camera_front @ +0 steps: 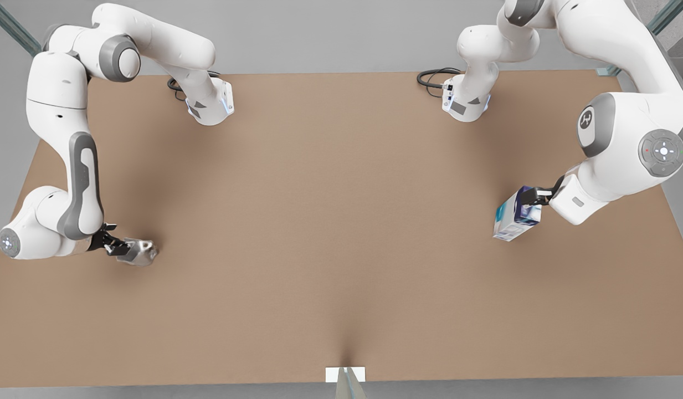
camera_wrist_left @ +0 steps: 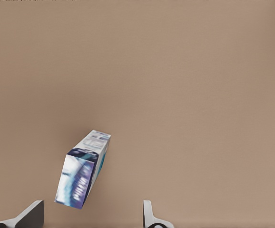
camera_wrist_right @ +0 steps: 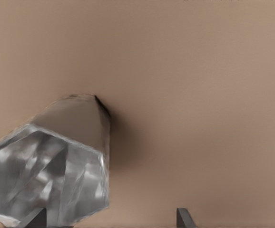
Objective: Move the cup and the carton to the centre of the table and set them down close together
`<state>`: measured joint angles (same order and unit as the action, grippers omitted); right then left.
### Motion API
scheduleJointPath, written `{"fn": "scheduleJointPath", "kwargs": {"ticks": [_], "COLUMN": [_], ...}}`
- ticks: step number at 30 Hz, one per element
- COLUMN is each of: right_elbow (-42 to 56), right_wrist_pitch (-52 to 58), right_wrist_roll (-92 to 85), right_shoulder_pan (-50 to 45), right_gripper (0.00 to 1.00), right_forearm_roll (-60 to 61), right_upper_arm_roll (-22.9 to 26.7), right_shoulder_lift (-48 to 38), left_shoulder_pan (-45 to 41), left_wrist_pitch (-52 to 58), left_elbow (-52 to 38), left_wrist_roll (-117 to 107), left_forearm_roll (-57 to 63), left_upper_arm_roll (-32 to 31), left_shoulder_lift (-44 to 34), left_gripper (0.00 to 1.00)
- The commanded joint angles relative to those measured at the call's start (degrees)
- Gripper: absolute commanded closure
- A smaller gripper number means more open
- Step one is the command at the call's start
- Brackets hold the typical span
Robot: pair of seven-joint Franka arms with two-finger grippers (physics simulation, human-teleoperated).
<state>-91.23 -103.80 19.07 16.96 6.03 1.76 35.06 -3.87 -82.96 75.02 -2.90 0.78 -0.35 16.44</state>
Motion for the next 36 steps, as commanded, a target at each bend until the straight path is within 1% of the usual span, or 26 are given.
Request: {"fn": "scheduleJointPath", "kwargs": {"ticks": [1, 9, 15, 16, 17, 18, 19, 22, 23, 24, 27, 28, 29, 36], "right_elbow": [0.0, 0.3, 3.1, 3.1, 3.0, 3.0, 2.7, 2.7, 2.8, 2.9, 2.9, 3.0, 3.0, 3.1], "right_wrist_pitch": [0.0, -0.1, -0.1, 0.0, 0.0, 0.0, 0.0, 0.1, 0.0, 0.0, -0.1, -0.1, 0.0, 0.1], "right_wrist_roll": [0.0, 0.0, 0.0, -1.1, -1.9, -2.7, -2.8, -4.7, -4.7, -4.7, -4.8, -4.8, -4.8, -4.8], "right_shoulder_pan": [0.0, -0.1, -0.2, -0.2, 0.1, 0.1, 0.6, 0.7, 0.5, 0.3, 0.4, 0.4, 0.4, -0.2], "right_gripper": [0.0, 0.0, 0.0, 0.22, 0.41, 0.5, 0.52, 0.68, 0.69, 0.72, 0.73, 0.74, 0.78, 0.79], "right_forearm_roll": [0.0, 1.6, 2.2, 3.2, 3.3, 3.3, 3.3, 3.3, 3.2, 3.2, 3.2, 3.2, 3.2, 3.2], "right_upper_arm_roll": [0.0, 0.0, 0.0, 0.0, 0.0, 0.0, 0.0, 0.0, 0.0, 0.0, 0.0, 0.0, 0.0, -0.2], "right_shoulder_lift": [0.1, 2.1, 4.4, 4.6, 4.7, 4.7, 4.7, 4.7, 4.7, 5.5, 6.6, 6.5, 6.4, 4.9], "left_shoulder_pan": [0.0, 0.0, 0.0, 0.0, 0.0, 0.0, 0.0, 0.0, 0.0, -0.1, -0.1, -0.2, -0.3, -0.4], "left_wrist_pitch": [0.0, 0.1, 0.1, 0.0, 0.0, 0.0, 0.0, 0.0, 0.0, -0.1, -0.1, -0.1, -0.1, -0.2], "left_elbow": [0.0, 0.0, 0.0, 0.0, 0.1, 0.0, 0.1, 0.1, 0.1, 0.1, 0.2, 0.3, 0.3, 0.3], "left_wrist_roll": [0.0, 0.0, 0.1, 0.1, 0.1, 0.1, 0.1, 0.1, 0.1, 0.1, 0.1, 0.1, 0.1, 0.1], "left_forearm_roll": [-0.1, -0.1, -0.2, -0.2, -0.2, -0.2, -0.2, -0.2, -0.2, -0.2, -0.2, -0.2, -0.2, -0.2], "left_upper_arm_roll": [0.0, 0.0, 0.0, 0.0, 0.0, 0.0, 0.0, 0.0, 0.0, 0.0, 0.0, 0.0, 0.0, 0.0], "left_shoulder_lift": [0.1, -0.1, -0.1, 0.0, 0.0, 0.1, 0.1, 0.2, 0.1, 0.2, 0.2, 0.2, 0.2, 0.6], "left_gripper": [0.0, 0.0, 0.0, 0.0, 0.0, 0.0, 0.0, 0.0, 0.0, 0.0, 0.0, 0.0, 0.0, 0.0]}}
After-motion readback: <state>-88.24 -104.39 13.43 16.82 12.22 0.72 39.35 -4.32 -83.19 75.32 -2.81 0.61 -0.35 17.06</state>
